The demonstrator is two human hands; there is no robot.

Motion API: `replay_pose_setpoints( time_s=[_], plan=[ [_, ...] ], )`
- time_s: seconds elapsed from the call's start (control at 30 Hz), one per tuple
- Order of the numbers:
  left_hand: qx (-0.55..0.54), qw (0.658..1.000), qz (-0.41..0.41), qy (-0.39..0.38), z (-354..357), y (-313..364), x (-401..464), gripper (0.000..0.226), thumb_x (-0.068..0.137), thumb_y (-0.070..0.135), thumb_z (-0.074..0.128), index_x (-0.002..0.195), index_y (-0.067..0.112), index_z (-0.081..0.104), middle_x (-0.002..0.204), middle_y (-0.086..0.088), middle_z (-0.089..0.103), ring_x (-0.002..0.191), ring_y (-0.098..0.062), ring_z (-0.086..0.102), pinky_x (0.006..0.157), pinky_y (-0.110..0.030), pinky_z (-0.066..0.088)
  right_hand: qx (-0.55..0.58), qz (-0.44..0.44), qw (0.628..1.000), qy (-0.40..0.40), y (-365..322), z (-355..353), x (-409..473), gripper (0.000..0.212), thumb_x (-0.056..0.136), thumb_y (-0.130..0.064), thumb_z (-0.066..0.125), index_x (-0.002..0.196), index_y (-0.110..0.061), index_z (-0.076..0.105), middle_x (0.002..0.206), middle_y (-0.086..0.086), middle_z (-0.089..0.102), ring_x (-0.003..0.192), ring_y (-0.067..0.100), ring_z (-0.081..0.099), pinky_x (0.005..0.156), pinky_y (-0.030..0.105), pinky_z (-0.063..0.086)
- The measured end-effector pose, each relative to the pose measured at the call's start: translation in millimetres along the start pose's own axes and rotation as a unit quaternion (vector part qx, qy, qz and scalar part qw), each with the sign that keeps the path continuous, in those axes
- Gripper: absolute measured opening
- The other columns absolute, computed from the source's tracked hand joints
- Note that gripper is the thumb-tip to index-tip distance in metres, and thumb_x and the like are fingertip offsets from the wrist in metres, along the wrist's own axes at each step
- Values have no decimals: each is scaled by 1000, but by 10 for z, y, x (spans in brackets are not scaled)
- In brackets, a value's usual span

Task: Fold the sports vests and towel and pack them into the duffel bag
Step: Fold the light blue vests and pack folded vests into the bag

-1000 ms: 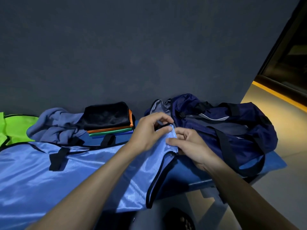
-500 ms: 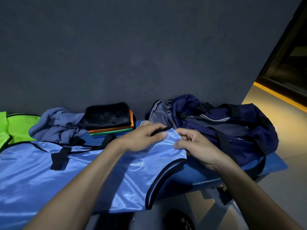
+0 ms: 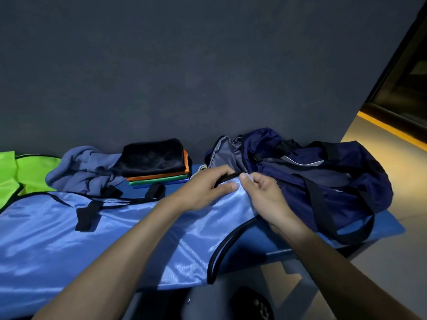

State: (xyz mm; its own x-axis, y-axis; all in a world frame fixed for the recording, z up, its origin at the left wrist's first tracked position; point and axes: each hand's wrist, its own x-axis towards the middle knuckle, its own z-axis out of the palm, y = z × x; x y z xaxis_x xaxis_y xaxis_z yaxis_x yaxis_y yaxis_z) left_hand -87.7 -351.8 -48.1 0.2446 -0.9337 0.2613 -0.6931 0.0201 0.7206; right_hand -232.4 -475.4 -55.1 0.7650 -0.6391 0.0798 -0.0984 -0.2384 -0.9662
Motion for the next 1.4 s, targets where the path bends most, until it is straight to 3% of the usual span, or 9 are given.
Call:
replay_pose_setpoints(
  time_s=[0.17,0.3,0.4,0.5,0.63,0.77,1.03,1.2,1.4],
  plan=[
    [37,996,-57,-61,-247,-114,-222,13,103,34,60,92,40,56,77,25,60,69,4,53,65,-19,41,-176,-121,974,71,-6,25,-1,29,106,-38,48,82,-22,47,63,-2,43,58,10,37,57,29,33],
    [123,989,-60,54,-324,-293,-330,11,102,38,58,93,31,57,83,10,62,77,-15,54,69,-40,45,-238,-138,957,90,38,13,-3,30,107,-42,44,82,-26,41,57,2,38,55,17,35,53,33,29],
    [273,956,-10,106,-244,-338,-376,16,99,39,62,111,29,59,103,10,56,92,-17,47,81,-39,44,-226,-98,964,96,63,11,58,33,106,-42,45,81,-21,46,62,2,46,61,18,40,58,35,35],
    [232,960,26,152,-140,-125,-520,16,96,46,62,92,31,57,87,14,55,80,-12,49,70,-34,44,-204,-66,971,102,51,17,146,40,105,-40,48,76,-13,46,62,-1,44,59,15,39,51,22,32],
    [282,955,-87,37,263,243,-770,51,81,79,54,84,29,43,67,11,58,70,-14,55,63,-33,36,-204,-35,972,106,25,68,236,42,104,-39,51,72,-12,44,61,-1,43,56,14,38,51,21,31],
    [334,927,-167,-18,534,391,-932,49,84,68,55,99,24,38,88,-3,65,90,-35,61,69,-39,34,-194,-10,976,102,-8,112,295,43,103,-39,50,70,-14,39,60,0,42,60,20,40,59,37,33],
    [337,917,-207,-40,594,488,-1136,38,84,45,55,108,22,38,97,-8,65,92,-40,60,70,-39,32,-217,14,971,101,26,121,345,47,103,-41,49,88,3,55,78,11,63,80,30,58,67,36,39],
    [243,948,-194,-67,593,474,-1238,30,83,44,59,101,30,40,83,8,60,83,-29,56,69,-37,37,-256,13,961,101,122,90,349,39,103,-46,46,83,-13,54,90,10,66,91,34,59,70,37,41],
    [209,958,-187,57,192,94,-1219,18,98,49,52,100,32,53,79,14,60,80,-14,58,68,-34,45,-287,-15,952,105,145,-18,280,38,103,-45,46,85,-13,54,88,10,65,90,35,55,70,39,37]
  ],
)
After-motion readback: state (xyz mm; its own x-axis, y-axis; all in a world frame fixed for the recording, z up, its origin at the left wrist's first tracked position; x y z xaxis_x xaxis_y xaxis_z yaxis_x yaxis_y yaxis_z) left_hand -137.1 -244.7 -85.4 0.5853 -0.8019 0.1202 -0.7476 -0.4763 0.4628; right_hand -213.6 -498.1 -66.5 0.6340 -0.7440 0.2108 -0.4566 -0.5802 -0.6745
